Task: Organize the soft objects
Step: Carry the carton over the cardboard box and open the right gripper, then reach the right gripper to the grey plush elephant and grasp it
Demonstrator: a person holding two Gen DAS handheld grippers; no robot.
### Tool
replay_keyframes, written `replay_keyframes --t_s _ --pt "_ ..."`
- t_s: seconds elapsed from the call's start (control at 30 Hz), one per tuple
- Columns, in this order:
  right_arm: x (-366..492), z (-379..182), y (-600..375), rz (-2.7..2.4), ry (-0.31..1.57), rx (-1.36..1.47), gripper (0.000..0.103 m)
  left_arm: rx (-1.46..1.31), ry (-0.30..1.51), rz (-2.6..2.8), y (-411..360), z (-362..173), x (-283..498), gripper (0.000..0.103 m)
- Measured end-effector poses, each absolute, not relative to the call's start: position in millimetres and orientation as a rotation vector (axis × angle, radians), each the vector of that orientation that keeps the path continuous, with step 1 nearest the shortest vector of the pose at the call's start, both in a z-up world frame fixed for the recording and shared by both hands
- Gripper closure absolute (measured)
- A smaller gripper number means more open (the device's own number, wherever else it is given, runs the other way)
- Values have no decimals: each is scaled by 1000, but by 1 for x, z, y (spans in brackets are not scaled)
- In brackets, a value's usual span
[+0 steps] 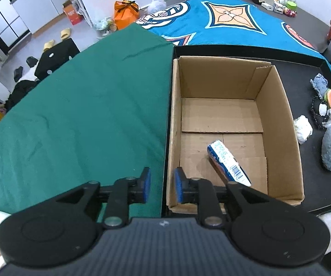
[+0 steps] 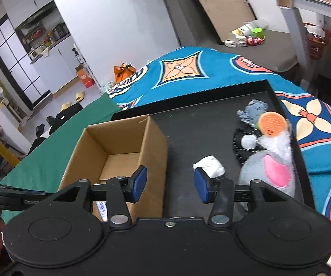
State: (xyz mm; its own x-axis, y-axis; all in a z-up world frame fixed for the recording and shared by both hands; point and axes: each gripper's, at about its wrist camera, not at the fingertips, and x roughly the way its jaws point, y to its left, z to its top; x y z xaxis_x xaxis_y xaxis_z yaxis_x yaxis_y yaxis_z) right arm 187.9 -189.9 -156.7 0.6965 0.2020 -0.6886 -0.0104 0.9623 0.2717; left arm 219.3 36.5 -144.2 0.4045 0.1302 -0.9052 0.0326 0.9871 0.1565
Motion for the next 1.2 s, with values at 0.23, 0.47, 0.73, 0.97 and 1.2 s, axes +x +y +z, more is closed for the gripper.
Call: replay_keyframes --t_s 0.23,0.47,0.73,0.97,1.2 --pt "184 -160 -217 79 785 270 44 208 1160 73 22 -141 222 56" --pt "184 -168 -249 0 785 276 23 217 1182 88 14 -140 225 40" --pt "183 -181 -273 -28 790 284 11 182 1230 129 15 -142 230 33" --pt "188 -201 -283 -34 825 292 11 235 1256 156 5 -144 232 32" --pt "191 -219 -294 -26 851 311 11 289 1262 179 -7 -145 234 32"
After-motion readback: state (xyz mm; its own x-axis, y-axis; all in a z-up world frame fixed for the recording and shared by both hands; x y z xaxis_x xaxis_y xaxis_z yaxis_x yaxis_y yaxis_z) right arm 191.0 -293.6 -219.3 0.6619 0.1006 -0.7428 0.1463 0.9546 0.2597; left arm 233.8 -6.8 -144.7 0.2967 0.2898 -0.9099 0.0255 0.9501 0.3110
